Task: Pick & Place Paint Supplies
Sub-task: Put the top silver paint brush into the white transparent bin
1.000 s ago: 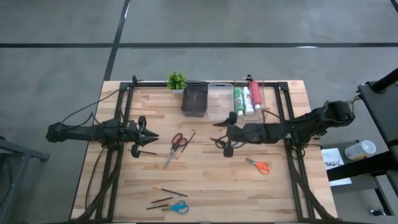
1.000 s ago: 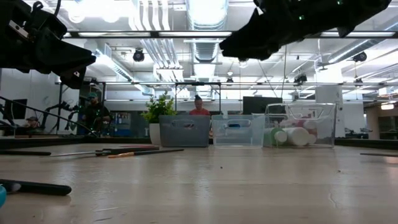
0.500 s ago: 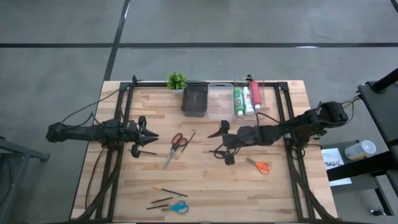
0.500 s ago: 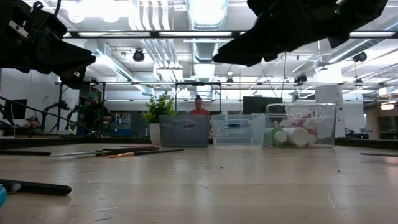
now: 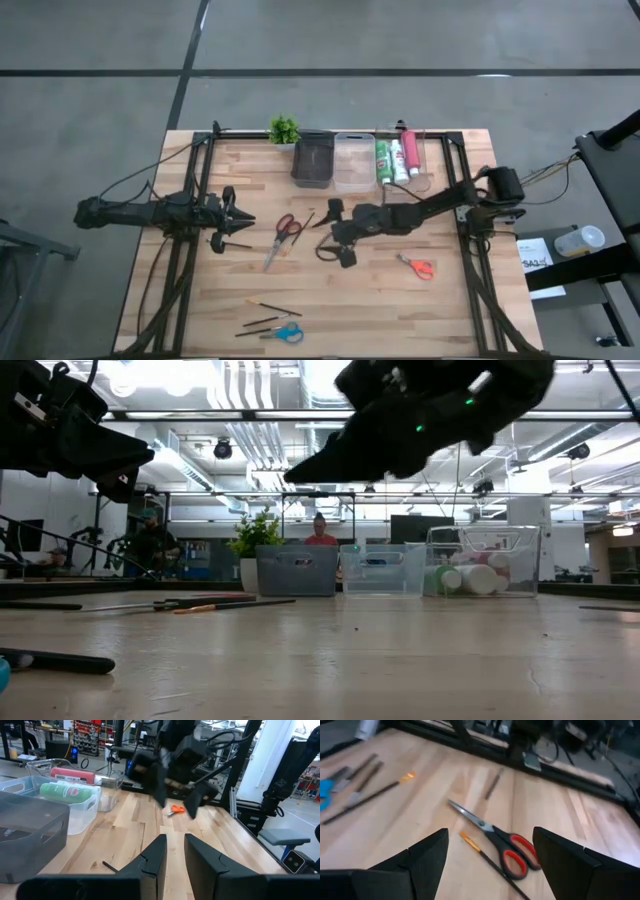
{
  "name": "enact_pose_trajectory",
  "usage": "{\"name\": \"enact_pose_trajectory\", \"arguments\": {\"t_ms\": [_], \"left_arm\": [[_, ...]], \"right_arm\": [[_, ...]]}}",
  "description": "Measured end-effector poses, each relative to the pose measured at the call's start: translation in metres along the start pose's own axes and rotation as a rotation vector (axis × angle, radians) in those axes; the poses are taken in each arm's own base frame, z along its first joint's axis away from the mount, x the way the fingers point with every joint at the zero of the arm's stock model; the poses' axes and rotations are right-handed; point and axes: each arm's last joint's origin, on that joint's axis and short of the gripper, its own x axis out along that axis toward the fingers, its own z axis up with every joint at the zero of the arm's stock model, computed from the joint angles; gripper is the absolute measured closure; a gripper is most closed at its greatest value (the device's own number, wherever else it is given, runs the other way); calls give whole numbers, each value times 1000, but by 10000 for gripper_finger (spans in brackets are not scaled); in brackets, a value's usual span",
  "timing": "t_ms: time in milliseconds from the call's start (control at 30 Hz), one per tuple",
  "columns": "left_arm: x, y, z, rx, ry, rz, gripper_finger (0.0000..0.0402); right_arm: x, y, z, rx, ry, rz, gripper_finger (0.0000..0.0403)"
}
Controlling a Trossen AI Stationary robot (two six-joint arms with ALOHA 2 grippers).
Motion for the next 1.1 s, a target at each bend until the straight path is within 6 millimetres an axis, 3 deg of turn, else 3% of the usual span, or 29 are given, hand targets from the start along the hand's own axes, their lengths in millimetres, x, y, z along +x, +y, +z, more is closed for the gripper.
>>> {"name": "enact_pose_trajectory", "arguments": {"t_ms": [233, 433, 767, 967, 1100], "left_arm": [[0, 0, 0, 0, 0, -1, 325], [0, 0, -1, 0, 6, 1, 325], [1, 0, -2, 0, 22, 4, 325], [3, 1, -3, 0, 41, 7, 324], [2, 1, -3, 0, 38, 7, 324]], "right_arm": [[28, -16, -6, 83, 124, 59, 115], [41, -30, -3, 81, 126, 39, 115], [72, -42, -10, 246, 99, -8, 115], [95, -30, -4, 292, -87, 3, 115], [118, -22, 0, 300, -107, 10, 115]]}}
